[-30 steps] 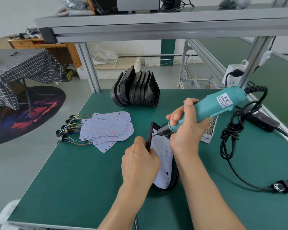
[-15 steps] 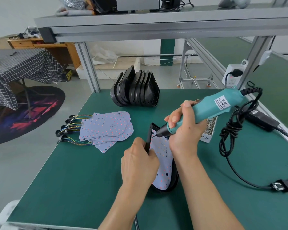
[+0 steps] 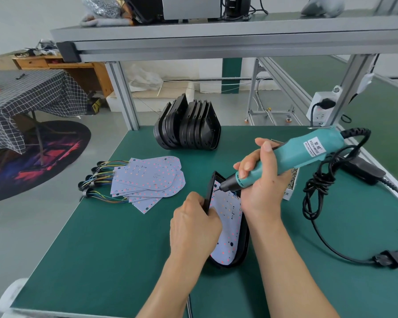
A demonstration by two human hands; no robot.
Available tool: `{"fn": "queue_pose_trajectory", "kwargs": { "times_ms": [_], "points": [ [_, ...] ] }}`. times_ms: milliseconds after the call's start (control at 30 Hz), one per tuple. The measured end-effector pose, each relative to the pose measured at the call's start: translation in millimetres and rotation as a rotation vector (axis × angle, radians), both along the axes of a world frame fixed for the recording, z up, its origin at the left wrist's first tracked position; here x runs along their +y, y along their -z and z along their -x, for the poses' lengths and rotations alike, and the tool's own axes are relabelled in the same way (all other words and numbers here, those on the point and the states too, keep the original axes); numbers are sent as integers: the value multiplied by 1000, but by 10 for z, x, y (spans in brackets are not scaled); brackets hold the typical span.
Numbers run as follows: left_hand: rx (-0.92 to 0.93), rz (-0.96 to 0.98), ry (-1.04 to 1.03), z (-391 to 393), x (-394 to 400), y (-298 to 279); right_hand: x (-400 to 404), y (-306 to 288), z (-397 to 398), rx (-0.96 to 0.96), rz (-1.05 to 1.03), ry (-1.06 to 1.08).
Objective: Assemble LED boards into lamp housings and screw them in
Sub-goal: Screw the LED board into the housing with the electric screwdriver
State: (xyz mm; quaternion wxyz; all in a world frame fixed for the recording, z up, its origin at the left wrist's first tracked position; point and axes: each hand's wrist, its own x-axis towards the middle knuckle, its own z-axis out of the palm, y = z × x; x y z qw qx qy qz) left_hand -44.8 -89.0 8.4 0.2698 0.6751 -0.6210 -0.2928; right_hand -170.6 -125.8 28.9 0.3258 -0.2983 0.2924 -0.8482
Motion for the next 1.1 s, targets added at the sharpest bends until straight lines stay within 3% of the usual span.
{"fn": "queue_pose_trajectory", "kwargs": {
  "times_ms": [200, 300, 400, 533, 633, 800, 967, 1100],
  "points": [
    [3, -44, -12, -18, -38, 54, 91, -131, 211, -4, 36, 47],
    [2, -61, 3, -42, -36, 57, 174, -113, 409, -133, 13, 67],
    [-111, -40, -6, -95, -56, 47, 302, 37, 595, -276, -37, 59],
    [-34, 337, 19, -27, -214, -101, 424, 244, 779, -382, -80, 71],
    [10, 434, 257, 317, -503, -287, 448, 330, 870, -415, -113, 90],
    [-368, 366, 674, 1113, -1029, -352, 459, 412, 949, -471, -146, 100],
    [-797, 372, 786, 1634, -1221, -255, 449, 439, 952, -502, -157, 89],
    [-881, 300, 823, 1780, -1276, -155, 443, 438, 941, -500, -156, 111]
  ]
}}
